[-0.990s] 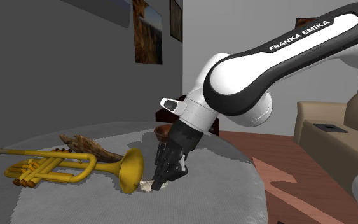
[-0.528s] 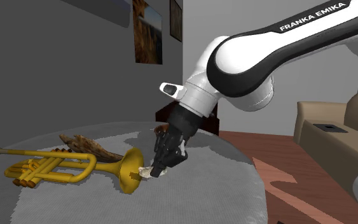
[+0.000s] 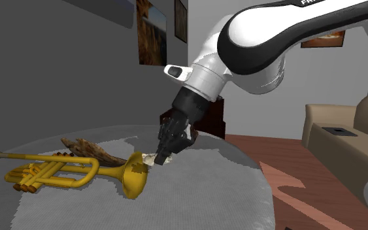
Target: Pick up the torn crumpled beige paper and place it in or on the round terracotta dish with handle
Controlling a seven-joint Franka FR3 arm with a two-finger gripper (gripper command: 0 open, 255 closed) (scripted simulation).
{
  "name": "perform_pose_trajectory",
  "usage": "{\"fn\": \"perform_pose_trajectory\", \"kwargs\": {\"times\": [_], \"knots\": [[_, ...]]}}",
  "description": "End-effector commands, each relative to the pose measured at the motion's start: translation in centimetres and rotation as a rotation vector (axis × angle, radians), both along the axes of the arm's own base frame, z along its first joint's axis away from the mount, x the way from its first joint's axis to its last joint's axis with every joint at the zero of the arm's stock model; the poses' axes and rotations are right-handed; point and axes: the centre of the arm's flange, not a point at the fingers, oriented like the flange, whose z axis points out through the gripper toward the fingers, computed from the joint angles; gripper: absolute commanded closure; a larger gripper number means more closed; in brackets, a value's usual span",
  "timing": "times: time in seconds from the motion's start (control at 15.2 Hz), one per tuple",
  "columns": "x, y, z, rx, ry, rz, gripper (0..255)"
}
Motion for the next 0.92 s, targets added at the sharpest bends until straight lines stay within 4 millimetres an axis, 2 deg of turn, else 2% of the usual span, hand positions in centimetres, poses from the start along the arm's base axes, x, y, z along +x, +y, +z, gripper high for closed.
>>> {"fn": "perform_pose_trajectory", "kwargs": {"times": [0.0, 0.26, 0.86], "knots": [[0.0, 0.0, 1.0, 0.000, 0.000, 0.000, 255], [0.0, 0.0, 2.9, 0.000, 0.000, 0.000, 255], [7.0, -9.6, 3.2, 0.000, 0.000, 0.000, 255]]}}
